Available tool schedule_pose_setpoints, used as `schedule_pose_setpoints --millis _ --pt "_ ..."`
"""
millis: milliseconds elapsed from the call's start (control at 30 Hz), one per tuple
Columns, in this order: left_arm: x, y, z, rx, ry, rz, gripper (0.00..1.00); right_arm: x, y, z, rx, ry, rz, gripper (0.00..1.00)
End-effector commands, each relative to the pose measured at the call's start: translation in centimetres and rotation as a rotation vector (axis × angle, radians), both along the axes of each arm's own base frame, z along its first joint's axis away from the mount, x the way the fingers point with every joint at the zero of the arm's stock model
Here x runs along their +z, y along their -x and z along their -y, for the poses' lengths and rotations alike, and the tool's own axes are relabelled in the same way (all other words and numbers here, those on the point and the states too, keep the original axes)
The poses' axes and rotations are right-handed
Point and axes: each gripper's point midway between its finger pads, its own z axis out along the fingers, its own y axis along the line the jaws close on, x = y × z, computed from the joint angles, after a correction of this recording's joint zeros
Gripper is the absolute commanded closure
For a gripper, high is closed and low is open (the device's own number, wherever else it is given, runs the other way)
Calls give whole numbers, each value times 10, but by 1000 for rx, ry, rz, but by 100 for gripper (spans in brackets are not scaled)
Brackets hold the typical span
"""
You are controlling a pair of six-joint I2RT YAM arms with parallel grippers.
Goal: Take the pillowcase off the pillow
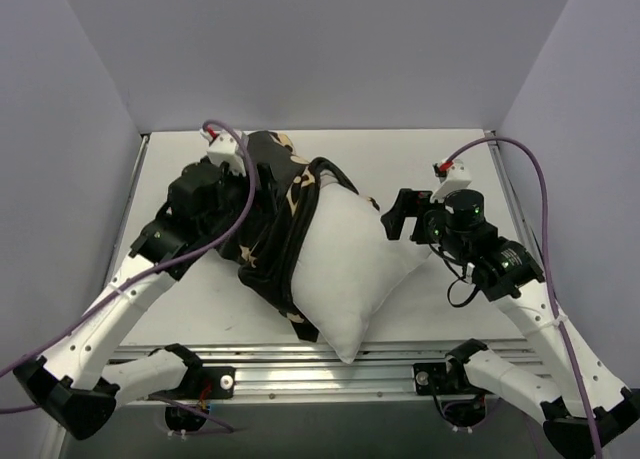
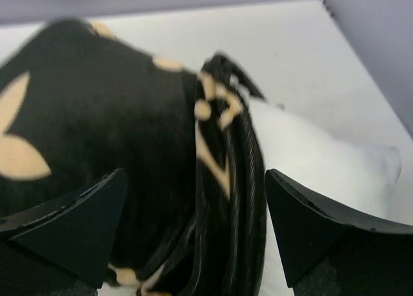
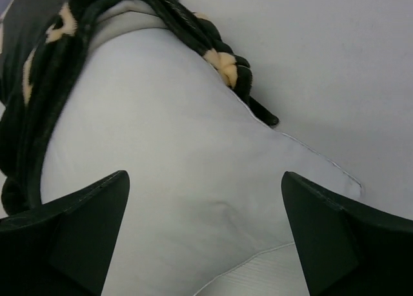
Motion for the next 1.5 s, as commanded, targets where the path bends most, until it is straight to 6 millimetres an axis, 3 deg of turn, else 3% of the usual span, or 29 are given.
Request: schedule_pose_setpoints --millis 0,33,167,267,300,400,433,533,767,900,967,1000,1067,1100,1200,1367,1467 --pt "-87 37 -4 -32 -46 -260 4 8 5 -18 97 65 13 0" --pt "-110 47 -7 -36 -60 -310 3 5 5 -24 122 79 5 0" --pt "-128 78 -13 -74 -14 -339 0 -2 24 -71 280 124 8 0" --pt "-136 92 -15 -96 10 -351 0 -13 32 -96 322 191 5 0" --pt "-137 94 -15 -98 16 -349 0 -16 44 -111 372 212 10 0" --pt "-145 96 -16 -102 14 -343 0 -28 48 -129 371 280 6 0" --pt "-147 95 -16 -101 13 -348 5 -36 54 -141 403 306 -3 0" --pt "-159 92 -11 -96 15 -377 7 -53 62 -157 431 354 -22 0" --pt "-182 88 -4 -89 18 -431 18 -98 60 -158 418 463 -66 0" --pt "-196 87 0 -77 27 -463 25 -139 59 -149 417 549 -131 2" --pt "-203 87 1 -78 22 -473 28 -146 59 -148 416 563 -140 12" --pt "-205 86 2 -77 23 -474 32 -152 60 -147 418 572 -149 29" --pt "-215 80 -3 -32 9 -466 40 -153 58 -149 422 560 -146 52" --pt "-217 79 -4 -25 12 -468 48 -153 56 -148 415 557 -146 72" --pt "-222 75 -4 -5 18 -463 65 -146 53 -144 394 543 -138 100" --pt "-212 66 -12 46 -4 -435 74 -117 48 -130 329 528 -92 100" --pt "-193 53 -31 152 -39 -387 80 -92 45 -110 254 509 -62 100"
